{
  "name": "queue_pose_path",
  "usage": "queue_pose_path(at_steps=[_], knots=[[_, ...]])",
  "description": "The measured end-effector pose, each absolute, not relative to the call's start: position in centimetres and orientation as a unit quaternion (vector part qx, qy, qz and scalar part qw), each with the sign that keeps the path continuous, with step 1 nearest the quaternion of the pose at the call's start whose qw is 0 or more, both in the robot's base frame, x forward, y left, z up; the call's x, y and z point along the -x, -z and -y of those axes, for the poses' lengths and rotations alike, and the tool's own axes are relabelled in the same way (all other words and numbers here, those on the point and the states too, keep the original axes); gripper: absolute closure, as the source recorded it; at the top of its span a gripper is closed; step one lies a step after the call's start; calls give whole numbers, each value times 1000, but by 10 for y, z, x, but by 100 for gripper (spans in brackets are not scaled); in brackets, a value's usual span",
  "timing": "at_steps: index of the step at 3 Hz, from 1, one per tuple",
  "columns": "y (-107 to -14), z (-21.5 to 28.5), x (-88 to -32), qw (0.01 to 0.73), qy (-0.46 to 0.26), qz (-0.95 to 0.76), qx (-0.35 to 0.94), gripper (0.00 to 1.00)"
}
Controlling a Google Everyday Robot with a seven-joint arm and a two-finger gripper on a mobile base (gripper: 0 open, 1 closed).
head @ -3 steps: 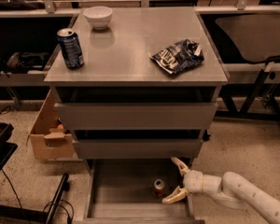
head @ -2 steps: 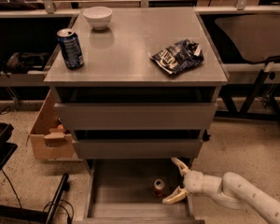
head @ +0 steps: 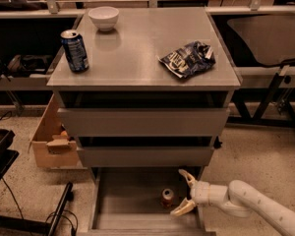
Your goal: Pick coke can from bottom drawer and place on counter
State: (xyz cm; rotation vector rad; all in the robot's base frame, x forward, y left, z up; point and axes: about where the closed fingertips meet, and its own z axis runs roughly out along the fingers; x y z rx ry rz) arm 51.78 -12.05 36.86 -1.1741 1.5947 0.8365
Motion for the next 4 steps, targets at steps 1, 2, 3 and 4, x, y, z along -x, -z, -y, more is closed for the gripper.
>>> queue_pose_path(at_steps=[1,2,3,4], knots=[[-311,139,-529,467,-329,-649,502,0],[-281,152,-541,481,-326,-638,505,0],[-253,151,-554,501,-327,-624,502,0],[-219,140,-563,507,-330,-621,499,2]])
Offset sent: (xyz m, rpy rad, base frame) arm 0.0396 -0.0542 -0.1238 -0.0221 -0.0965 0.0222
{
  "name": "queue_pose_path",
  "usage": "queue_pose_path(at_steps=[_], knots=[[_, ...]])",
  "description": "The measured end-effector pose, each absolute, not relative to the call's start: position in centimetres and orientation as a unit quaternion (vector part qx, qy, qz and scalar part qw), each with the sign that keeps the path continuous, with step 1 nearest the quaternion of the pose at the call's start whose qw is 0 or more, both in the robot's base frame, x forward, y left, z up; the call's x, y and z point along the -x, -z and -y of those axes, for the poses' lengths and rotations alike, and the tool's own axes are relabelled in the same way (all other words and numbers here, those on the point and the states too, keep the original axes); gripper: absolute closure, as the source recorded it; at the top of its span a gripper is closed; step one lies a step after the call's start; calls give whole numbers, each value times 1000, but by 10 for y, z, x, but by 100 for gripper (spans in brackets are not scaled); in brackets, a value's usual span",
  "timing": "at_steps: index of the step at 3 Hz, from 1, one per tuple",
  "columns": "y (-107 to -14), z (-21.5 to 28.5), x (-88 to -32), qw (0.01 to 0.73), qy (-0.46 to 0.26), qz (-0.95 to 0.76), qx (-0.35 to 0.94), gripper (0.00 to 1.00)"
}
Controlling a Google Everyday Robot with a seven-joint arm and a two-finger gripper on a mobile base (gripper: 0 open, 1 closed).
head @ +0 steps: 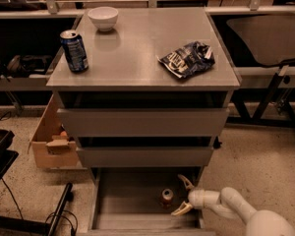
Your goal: Pick coke can from bottom drawer and place on counter
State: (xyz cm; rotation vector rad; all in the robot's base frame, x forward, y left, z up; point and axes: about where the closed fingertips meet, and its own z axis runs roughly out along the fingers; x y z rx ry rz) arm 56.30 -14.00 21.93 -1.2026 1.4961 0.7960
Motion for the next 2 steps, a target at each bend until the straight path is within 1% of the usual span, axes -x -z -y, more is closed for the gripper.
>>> queue_pose_path(at_steps=[2], knots=[[-185,95,-567,513,-372,-612,473,47]])
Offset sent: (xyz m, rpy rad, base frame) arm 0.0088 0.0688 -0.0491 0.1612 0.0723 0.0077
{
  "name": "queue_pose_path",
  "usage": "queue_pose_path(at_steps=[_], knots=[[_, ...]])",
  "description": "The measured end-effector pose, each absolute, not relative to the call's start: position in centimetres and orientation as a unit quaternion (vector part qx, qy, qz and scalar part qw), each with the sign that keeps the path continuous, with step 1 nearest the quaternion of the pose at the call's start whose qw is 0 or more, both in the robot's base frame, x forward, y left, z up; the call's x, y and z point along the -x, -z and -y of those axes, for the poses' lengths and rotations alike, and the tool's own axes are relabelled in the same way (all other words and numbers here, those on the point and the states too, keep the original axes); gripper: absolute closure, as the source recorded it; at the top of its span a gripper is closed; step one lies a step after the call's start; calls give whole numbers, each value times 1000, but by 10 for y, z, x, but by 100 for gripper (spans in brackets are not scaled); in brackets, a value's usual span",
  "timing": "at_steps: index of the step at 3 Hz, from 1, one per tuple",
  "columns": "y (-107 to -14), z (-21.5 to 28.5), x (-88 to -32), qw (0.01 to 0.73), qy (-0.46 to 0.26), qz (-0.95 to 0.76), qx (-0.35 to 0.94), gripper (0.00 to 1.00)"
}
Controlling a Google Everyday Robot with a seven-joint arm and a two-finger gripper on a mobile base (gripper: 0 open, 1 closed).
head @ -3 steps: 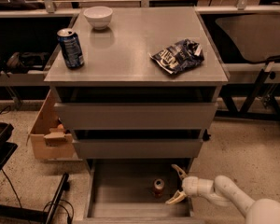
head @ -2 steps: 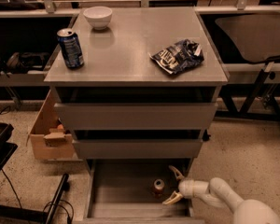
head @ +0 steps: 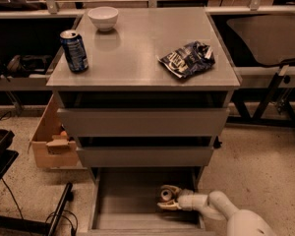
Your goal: Pick coke can from bottom drawer and place on counter
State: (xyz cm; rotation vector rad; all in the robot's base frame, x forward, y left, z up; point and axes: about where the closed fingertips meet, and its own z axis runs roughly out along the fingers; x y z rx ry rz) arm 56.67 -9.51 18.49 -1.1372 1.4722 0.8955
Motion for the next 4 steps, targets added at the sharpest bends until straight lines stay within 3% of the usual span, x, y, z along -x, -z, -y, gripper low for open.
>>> queue_pose_path(at_steps=[2,3,4], knots=[[-239,115,-584,500,-345,-651,454,94],[-307,154,-577,490,-328,-676,442,100],[-392,167,-541,466,-372,-679,428,100]])
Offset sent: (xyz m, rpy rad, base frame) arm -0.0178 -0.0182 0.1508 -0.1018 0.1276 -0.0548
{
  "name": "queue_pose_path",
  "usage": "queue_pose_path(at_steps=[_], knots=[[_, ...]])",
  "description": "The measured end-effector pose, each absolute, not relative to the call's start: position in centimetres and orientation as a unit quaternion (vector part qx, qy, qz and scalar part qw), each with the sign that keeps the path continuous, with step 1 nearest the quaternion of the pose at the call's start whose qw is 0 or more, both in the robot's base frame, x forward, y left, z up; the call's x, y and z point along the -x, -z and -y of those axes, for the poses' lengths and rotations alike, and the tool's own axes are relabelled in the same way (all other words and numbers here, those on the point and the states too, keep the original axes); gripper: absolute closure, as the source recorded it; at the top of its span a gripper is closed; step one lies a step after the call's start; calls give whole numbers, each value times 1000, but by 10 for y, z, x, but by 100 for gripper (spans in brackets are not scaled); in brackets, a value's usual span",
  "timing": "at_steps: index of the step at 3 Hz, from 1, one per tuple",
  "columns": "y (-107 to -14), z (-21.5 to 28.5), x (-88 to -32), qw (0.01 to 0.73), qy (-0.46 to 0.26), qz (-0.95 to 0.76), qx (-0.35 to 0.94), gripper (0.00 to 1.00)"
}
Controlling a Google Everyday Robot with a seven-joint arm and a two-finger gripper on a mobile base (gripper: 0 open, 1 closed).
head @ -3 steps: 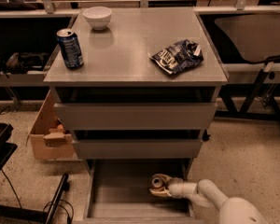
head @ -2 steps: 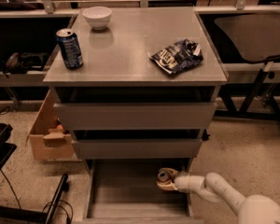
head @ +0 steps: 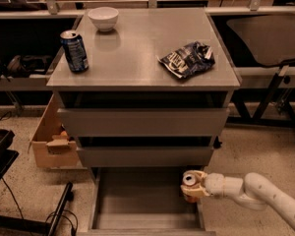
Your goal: Pick coke can from bottom drawer and place on counter
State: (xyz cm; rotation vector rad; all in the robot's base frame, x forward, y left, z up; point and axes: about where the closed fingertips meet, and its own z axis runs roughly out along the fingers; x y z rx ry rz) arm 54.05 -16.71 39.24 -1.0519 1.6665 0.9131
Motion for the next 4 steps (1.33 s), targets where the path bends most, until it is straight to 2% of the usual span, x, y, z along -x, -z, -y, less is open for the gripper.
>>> queue_pose_path(at_steps=[1,2,4], knots=[[-504,185,-513,464,-416,-660,419,100],[-606,221,-520,484,-413,-661,398,100],[-790,265,-571,515,-345,-689,376,100]])
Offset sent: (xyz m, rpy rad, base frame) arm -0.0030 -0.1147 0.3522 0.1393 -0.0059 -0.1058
